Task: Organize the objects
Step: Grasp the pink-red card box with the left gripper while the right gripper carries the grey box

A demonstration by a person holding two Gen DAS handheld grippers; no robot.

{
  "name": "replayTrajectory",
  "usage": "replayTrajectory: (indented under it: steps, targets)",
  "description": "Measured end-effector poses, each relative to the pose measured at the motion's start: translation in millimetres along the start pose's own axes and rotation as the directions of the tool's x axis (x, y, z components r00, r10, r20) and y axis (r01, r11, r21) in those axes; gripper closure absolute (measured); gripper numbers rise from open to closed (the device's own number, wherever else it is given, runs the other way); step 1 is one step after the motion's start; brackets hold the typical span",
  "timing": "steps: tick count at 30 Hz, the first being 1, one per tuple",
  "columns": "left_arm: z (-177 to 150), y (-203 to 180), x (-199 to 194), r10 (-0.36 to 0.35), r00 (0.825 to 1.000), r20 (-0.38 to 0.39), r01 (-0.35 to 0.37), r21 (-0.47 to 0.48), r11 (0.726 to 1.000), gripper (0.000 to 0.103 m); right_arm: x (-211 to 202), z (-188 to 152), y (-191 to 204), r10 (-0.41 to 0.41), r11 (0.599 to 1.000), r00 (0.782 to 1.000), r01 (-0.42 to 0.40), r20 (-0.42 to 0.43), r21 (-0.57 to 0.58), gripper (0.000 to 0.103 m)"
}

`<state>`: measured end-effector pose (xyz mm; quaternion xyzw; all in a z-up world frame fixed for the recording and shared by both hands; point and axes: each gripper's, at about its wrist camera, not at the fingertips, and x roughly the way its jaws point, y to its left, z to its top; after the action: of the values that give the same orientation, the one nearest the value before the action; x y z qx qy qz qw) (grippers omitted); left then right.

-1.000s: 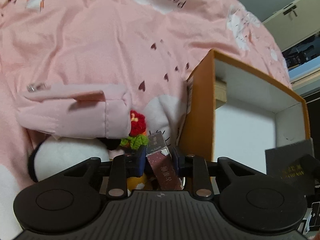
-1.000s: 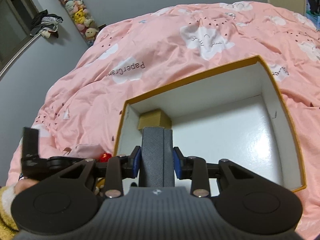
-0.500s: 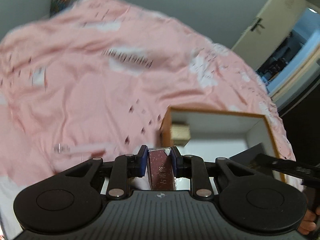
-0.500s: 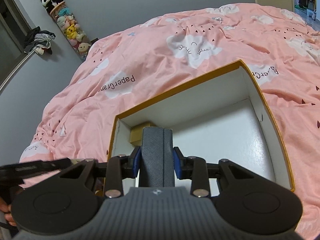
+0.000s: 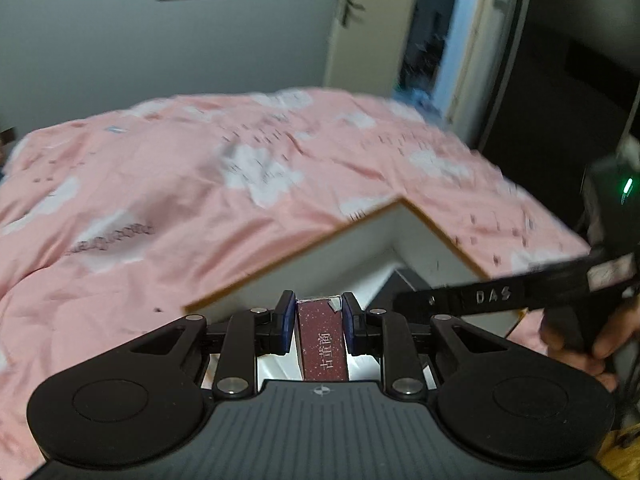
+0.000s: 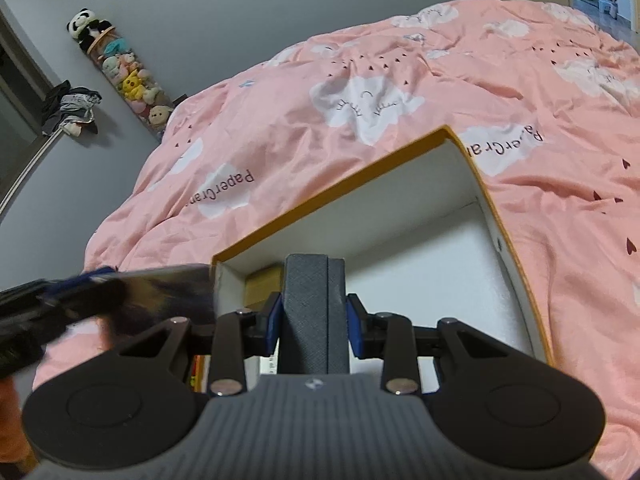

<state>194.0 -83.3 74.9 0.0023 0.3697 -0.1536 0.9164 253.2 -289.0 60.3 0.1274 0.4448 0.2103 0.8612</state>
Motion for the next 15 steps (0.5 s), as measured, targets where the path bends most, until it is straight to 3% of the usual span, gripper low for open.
replayTrajectory:
  steps: [3, 8, 15]
  targets:
    - [-7, -11, 36, -0.018, 0.998, -0.059, 0.024, 0.092, 0.995, 0.076, 7, -2, -6, -0.008, 1.0, 1.0, 0.008, -0.019, 0.0, 0.068]
    - [-28, -21, 72, -0.004, 0.99, -0.138, 0.04, 0.256, 0.966, 0.076, 19, -4, -15, -0.031, 0.999, 0.998, 0.031, -0.052, 0.006, 0.068]
    - [-57, -30, 88, 0.04, 0.984, -0.175, 0.041, 0.437, 0.899, 0.077, 27, -8, -22, -0.05, 0.999, 0.996, 0.05, -0.072, -0.002, 0.068]
